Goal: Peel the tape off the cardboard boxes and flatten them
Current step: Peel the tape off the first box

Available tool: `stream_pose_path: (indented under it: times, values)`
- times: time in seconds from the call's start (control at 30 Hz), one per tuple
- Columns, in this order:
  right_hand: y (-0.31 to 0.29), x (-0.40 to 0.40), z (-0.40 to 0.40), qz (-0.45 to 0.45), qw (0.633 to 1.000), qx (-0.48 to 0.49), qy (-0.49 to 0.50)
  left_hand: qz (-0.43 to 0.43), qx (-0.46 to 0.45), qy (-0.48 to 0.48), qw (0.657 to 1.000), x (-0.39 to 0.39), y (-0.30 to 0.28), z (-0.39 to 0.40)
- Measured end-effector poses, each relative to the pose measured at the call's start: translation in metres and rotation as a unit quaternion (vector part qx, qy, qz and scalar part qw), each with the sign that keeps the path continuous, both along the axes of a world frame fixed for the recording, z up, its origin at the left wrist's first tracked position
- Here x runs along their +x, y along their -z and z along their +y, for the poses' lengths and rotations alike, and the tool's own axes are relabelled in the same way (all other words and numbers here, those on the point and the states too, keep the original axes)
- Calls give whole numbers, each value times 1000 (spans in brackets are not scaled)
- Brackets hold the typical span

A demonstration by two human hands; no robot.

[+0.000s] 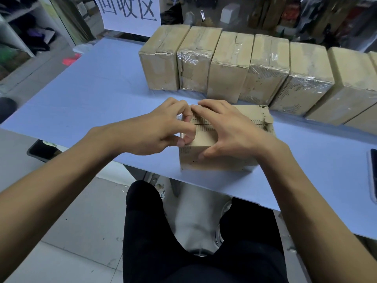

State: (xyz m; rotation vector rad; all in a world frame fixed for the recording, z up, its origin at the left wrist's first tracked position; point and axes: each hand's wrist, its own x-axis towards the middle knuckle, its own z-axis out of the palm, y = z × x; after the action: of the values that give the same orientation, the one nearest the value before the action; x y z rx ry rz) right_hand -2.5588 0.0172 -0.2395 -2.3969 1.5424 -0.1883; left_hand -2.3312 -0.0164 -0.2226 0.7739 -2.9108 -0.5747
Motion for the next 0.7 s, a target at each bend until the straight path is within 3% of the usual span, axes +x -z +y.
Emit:
stream_pose_path:
  times: [0.23, 0.37, 0.43, 0.53, 0.6, 0.7]
  values:
    - [3, -1, 1, -11, 1000, -10, 7, 21, -29, 5, 999, 16, 7, -1]
    - [3, 1, -1, -13, 1000, -14, 7, 112, -3, -60, 992, 24, 18, 8]
    - [2, 2, -1, -5, 1000, -17, 7, 208, -17, -126, 970, 22, 26, 23]
    - [1, 2, 0, -5, 1000, -19, 9, 347, -33, -275, 896, 14, 39, 53]
    - [0, 2, 0, -8, 1000, -15, 11, 380, -3, -352, 855, 8, 48, 70]
    - [0, 4, 1, -7, 1000, -14, 11, 374, 34, -406, 833, -1, 63, 86]
